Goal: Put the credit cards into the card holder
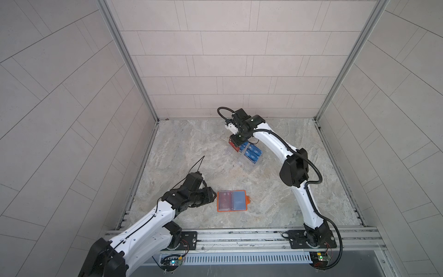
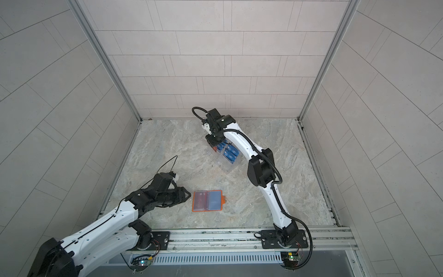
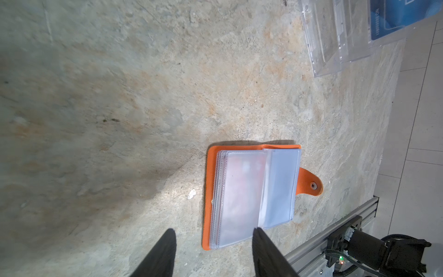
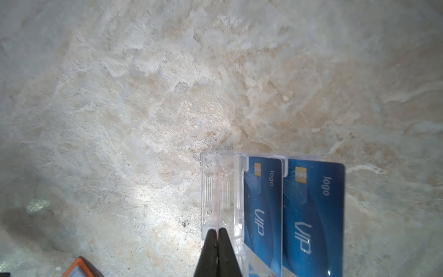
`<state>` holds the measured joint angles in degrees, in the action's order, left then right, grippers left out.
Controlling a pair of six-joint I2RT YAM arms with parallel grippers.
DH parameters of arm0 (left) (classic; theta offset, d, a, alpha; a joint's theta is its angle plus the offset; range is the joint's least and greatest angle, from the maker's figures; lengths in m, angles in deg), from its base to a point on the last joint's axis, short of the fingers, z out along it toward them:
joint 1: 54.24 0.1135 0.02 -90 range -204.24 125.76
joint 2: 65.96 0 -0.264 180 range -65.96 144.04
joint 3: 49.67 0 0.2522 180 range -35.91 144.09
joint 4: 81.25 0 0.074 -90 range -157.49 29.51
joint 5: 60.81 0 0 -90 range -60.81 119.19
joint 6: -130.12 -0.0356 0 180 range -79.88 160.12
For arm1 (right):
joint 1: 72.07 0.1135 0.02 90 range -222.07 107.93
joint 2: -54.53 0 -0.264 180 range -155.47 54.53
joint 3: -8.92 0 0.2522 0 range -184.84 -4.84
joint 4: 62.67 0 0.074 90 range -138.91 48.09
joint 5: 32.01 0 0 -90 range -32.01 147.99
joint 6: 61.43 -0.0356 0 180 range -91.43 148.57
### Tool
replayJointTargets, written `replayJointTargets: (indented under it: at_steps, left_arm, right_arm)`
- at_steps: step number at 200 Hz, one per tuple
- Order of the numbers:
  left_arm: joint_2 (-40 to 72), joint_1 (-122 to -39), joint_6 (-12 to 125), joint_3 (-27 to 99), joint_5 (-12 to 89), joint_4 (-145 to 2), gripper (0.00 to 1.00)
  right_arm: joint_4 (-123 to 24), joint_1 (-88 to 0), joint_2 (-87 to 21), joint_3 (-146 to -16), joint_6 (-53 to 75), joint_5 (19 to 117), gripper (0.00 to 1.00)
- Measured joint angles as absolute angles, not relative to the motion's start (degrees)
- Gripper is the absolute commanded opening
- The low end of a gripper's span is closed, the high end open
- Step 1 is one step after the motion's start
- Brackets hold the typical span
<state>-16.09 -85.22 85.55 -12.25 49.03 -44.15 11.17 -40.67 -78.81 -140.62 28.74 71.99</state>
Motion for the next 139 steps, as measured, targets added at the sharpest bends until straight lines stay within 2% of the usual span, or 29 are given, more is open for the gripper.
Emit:
replayJointTargets:
  at_steps: [41, 102, 139]
  left_arm:
    - [-16.40, -85.22, 83.98, -10.30, 50.49, -43.78, 0.56]
    - [-14.74, -85.46, 81.68, -7.42, 53.99, -48.20, 0.48]
    - [-13.80, -86.36, 81.68, -8.32, 54.08, -51.76, 0.46]
  right_arm:
    - [9.20, -40.73, -71.57, -136.62, 25.61, 77.10, 0.00]
    - [-10.58, -39.99, -46.22, -95.86, 8.65, 94.11, 0.00]
    - [-23.15, -36.56, -35.31, -72.06, -3.52, 101.08, 0.00]
